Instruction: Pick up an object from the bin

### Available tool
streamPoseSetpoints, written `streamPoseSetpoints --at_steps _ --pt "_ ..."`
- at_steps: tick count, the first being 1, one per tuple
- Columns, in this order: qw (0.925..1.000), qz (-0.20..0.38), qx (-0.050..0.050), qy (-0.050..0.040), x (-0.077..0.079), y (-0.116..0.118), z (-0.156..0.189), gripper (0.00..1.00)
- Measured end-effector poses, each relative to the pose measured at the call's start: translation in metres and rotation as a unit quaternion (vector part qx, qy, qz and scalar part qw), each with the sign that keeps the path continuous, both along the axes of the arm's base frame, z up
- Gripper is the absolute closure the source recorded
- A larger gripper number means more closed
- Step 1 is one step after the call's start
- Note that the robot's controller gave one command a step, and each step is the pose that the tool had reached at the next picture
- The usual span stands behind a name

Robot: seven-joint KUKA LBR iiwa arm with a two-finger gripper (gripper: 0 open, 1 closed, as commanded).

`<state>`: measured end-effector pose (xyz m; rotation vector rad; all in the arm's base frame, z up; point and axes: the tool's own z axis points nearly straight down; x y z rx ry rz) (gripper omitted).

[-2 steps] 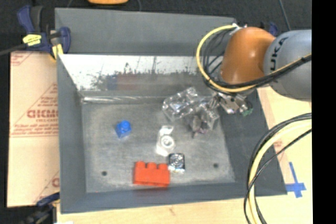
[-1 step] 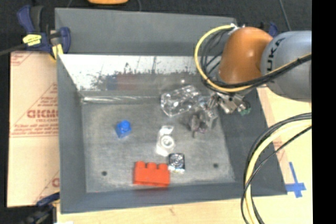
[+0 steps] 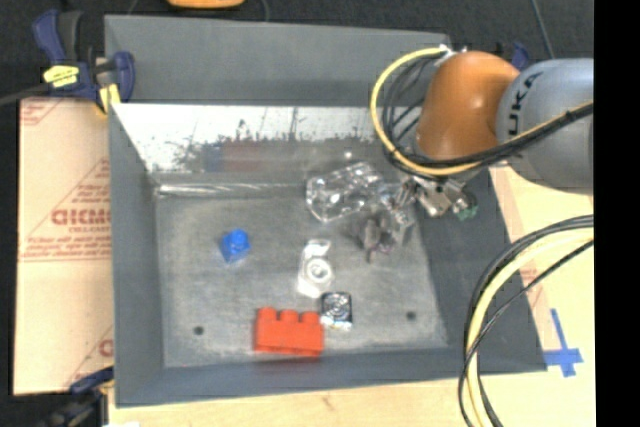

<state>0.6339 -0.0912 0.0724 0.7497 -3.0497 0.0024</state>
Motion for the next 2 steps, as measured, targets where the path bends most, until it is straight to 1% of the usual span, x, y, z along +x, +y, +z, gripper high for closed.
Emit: streamPoseSetpoints --at_steps 1,2 --pt "1.0 -0.001 0.0 -0.0071 -0.021 0.007 0.118 1.0" --pt "0.9997 -0.023 -0.001 -0.0082 -0.003 0.003 0.198 1.0"
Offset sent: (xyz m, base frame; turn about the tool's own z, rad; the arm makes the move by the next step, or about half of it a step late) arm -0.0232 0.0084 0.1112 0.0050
